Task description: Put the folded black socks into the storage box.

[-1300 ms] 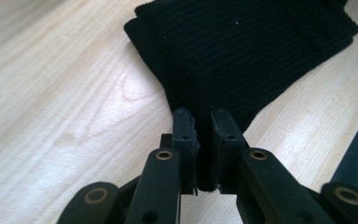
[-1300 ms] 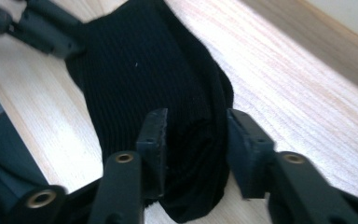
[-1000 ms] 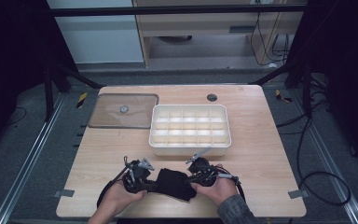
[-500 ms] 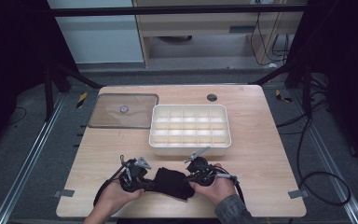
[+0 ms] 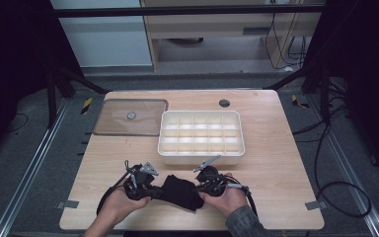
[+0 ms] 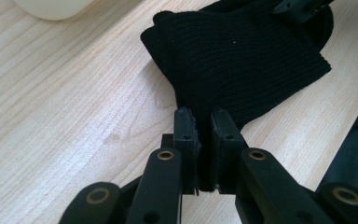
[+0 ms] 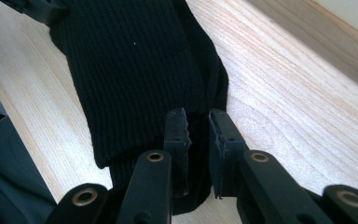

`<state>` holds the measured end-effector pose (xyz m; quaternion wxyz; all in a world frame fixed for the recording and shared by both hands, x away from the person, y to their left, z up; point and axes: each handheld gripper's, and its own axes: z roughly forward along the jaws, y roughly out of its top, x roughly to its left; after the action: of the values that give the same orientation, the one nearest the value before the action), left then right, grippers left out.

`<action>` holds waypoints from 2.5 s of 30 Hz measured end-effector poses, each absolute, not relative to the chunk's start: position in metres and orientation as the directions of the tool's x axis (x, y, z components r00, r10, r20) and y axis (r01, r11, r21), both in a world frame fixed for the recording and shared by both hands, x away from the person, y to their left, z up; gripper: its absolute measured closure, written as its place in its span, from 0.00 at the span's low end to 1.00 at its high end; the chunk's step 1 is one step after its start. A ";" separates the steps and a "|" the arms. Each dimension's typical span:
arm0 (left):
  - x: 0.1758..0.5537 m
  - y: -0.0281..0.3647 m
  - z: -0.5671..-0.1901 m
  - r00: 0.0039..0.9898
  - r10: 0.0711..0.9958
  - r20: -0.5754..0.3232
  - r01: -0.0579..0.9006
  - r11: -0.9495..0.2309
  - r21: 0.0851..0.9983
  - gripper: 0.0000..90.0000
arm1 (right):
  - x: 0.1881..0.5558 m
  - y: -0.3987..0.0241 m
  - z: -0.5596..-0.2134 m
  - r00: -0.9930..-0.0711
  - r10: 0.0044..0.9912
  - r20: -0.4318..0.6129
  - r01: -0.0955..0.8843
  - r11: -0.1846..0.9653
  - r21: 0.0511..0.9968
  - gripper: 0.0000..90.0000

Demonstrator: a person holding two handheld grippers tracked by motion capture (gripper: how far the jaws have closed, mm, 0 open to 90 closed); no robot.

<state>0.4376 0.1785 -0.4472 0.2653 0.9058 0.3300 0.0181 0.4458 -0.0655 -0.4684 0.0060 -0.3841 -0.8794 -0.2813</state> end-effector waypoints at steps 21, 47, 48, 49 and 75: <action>0.428 0.153 -0.429 0.835 0.539 -0.112 0.507 -0.672 0.539 0.91 | 0.448 -0.063 -0.472 -0.699 0.674 0.238 0.683 0.530 0.503 0.88; 0.414 0.113 -0.432 0.890 0.450 -0.070 0.416 -0.741 0.527 0.92 | 0.447 -0.072 -0.480 -0.684 0.676 0.275 0.688 0.473 0.550 0.88; 0.414 0.113 -0.432 0.890 0.450 -0.070 0.416 -0.741 0.527 0.92 | 0.447 -0.072 -0.480 -0.684 0.676 0.275 0.688 0.473 0.550 0.88; 0.414 0.109 -0.432 0.893 0.445 -0.071 0.412 -0.741 0.530 0.92 | 0.447 -0.073 -0.480 -0.685 0.673 0.279 0.688 0.471 0.552 0.88; 0.413 0.080 -0.449 0.906 0.414 -0.083 0.399 -0.774 0.491 0.91 | 0.437 -0.121 -0.458 -0.673 0.692 0.260 0.677 0.435 0.593 0.72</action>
<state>0.4133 0.0800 -0.4489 0.2574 0.9417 0.2160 0.0148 0.4374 -0.1207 -0.4583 -0.0110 -0.4042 -0.8471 -0.3449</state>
